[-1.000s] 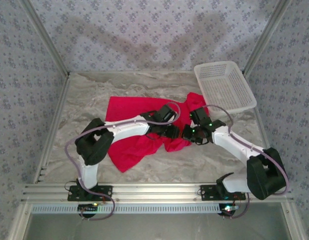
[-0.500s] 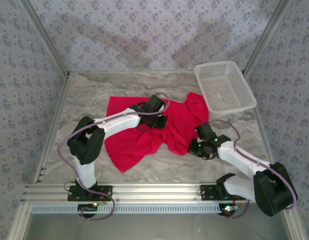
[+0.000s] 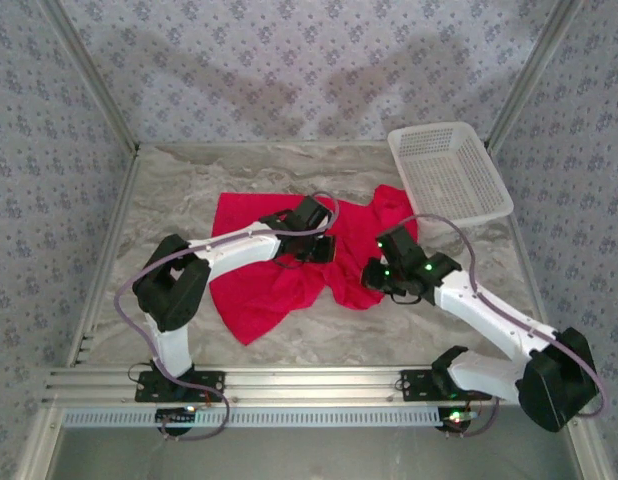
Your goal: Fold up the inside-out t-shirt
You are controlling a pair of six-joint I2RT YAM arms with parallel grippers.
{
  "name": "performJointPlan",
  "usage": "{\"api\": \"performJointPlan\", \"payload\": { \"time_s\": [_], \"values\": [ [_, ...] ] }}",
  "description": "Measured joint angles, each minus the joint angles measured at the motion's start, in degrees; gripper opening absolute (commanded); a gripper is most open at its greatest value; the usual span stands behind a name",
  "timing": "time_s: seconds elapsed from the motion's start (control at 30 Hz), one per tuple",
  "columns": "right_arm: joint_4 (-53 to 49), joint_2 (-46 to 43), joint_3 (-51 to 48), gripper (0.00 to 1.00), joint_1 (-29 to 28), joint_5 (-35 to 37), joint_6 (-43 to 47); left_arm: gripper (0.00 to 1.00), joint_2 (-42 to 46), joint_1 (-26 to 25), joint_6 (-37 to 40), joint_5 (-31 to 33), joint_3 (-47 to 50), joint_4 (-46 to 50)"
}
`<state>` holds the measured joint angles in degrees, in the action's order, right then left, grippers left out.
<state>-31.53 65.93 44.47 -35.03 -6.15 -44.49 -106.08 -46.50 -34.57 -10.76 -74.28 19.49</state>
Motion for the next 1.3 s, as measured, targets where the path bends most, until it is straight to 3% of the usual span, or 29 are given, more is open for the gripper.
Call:
{"api": "performJointPlan", "payload": {
  "time_s": [0.07,0.2,0.33,0.73,0.8,0.87,0.9,1.1,1.3],
  "values": [
    [1.22,4.09,1.55,0.13,-1.16,-0.07,-0.11,0.00,0.02,0.00,0.00,0.00,0.00,0.00],
    [2.64,11.63,3.93,0.25,-2.12,0.17,-0.11,0.00,0.13,0.00,0.00,0.02,0.13,-0.09],
    [3.54,16.28,5.90,0.31,-1.42,0.85,-0.04,0.00,0.81,0.00,0.00,0.02,1.07,-0.13],
    [5.01,25.68,10.93,0.33,-0.57,1.97,0.52,0.00,1.81,0.42,0.00,0.00,2.49,-0.24],
    [5.14,26.73,11.10,0.23,-0.57,2.12,0.66,0.00,1.81,0.50,0.00,-0.02,2.49,-0.26],
    [5.35,27.78,11.21,0.04,-0.55,2.25,0.61,0.00,1.81,0.59,0.00,-0.02,2.49,-0.33],
    [5.40,28.13,11.21,0.00,-0.50,2.34,0.72,0.00,1.81,0.68,0.00,-0.22,2.49,-0.37],
    [1.77,27.36,14.86,0.00,0.24,2.16,1.97,0.00,1.81,2.49,0.00,-0.90,2.45,-0.63],
    [-6.62,17.99,27.06,0.00,1.38,-0.81,7.10,0.00,-0.59,8.81,-0.02,-2.91,-1.84,-0.68]
  ]
}}
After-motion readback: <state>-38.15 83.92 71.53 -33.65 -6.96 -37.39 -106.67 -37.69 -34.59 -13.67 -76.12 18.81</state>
